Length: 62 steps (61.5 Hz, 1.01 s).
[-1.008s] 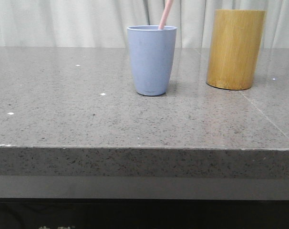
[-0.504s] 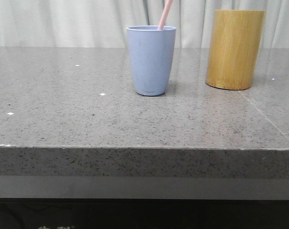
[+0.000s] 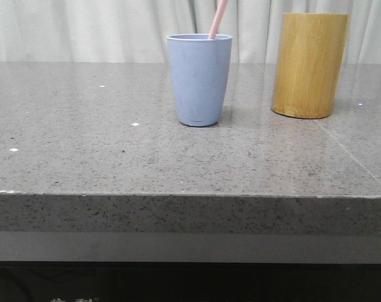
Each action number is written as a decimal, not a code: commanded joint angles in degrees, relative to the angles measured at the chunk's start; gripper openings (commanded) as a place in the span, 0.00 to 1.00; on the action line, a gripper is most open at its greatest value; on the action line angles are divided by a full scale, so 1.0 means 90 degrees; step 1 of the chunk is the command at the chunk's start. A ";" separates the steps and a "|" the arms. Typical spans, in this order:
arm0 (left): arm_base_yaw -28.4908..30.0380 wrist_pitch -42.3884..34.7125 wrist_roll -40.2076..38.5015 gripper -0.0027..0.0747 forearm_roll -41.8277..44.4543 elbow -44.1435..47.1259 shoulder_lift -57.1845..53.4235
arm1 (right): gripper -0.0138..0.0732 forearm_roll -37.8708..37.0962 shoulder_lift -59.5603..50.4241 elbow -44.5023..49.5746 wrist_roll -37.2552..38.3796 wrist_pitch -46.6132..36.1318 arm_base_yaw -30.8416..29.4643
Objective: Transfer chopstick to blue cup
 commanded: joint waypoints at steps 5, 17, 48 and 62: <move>-0.0006 -0.0473 -0.0058 0.01 -0.0050 0.0075 -0.0138 | 0.08 -0.0016 -0.0144 -0.0018 -0.0021 -0.0520 -0.0083; -0.0006 -0.0473 -0.0058 0.01 -0.0050 0.0075 -0.0138 | 0.08 -0.0035 -0.0144 -0.0018 -0.0021 -0.0525 -0.0109; -0.0006 -0.0473 -0.0058 0.01 -0.0050 0.0075 -0.0138 | 0.08 -0.0035 -0.0144 -0.0018 -0.0021 -0.0525 -0.0231; -0.0006 -0.0473 -0.0058 0.01 -0.0050 0.0075 -0.0138 | 0.08 -0.0035 -0.0144 -0.0018 -0.0021 -0.0525 -0.0231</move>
